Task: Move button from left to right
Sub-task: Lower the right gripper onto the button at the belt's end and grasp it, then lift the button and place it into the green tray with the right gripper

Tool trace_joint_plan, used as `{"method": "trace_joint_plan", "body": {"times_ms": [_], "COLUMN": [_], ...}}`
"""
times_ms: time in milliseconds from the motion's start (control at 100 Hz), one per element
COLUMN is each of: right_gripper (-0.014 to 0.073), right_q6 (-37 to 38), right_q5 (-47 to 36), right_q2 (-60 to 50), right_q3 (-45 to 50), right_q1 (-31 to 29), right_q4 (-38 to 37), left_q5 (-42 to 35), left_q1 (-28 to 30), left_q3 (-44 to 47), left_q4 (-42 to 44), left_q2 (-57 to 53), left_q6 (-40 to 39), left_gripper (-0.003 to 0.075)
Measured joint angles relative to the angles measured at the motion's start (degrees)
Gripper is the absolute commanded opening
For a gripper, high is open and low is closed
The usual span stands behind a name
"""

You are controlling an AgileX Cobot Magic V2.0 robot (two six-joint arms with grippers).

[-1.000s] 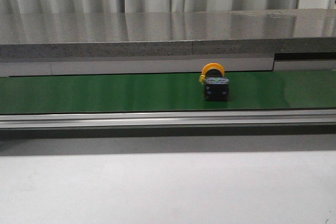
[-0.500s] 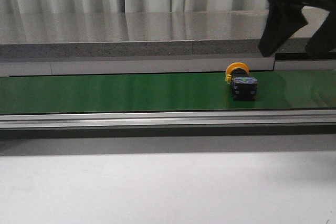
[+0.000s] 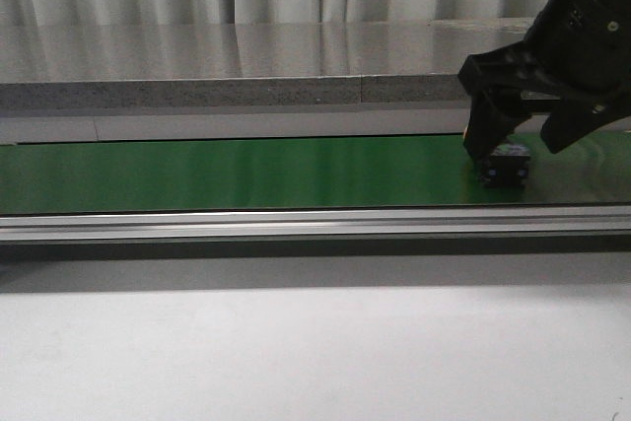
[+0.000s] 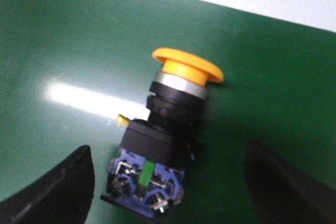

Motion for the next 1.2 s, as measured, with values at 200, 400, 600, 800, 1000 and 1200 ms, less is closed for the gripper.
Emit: {"method": "trace_joint_plan", "body": {"times_ms": [200,400,600,800,1000,1200], "right_gripper": [0.0399,0.0172,0.0173,0.0173,0.0173,0.0173], "right_q6": [0.0,-0.12,-0.12,-0.12,-0.12,-0.12], "right_q5": [-1.37,-0.98,5.44,9.56,9.97,10.36], "right_q2": [2.75,2.79,2.42,0.03,-0.27,0.33], "right_q3": [-0.12,-0.59,-5.24,-11.52,-14.63,-14.66], "right_q1": [0.0,0.0,0.0,-2.84,-11.17,-21.89], "right_q4": [-0.51,-0.79,-1.99,-6.85,-12.38,-14.37], "left_q5": [0.0,0.0,0.0,0.0,0.0,0.0], "left_q1": [0.0,0.0,0.0,0.0,0.0,0.0], "left_q3": [0.0,0.0,0.0,0.0,0.0,0.0], "left_q4": [0.0,0.0,0.0,0.0,0.0,0.0], "left_q2": [0.0,0.0,0.0,0.0,0.0,0.0], "left_q6": [0.0,0.0,0.0,0.0,0.0,0.0], "left_gripper": [-0.002,-0.002,-0.002,-0.002,-0.002,-0.002]}}
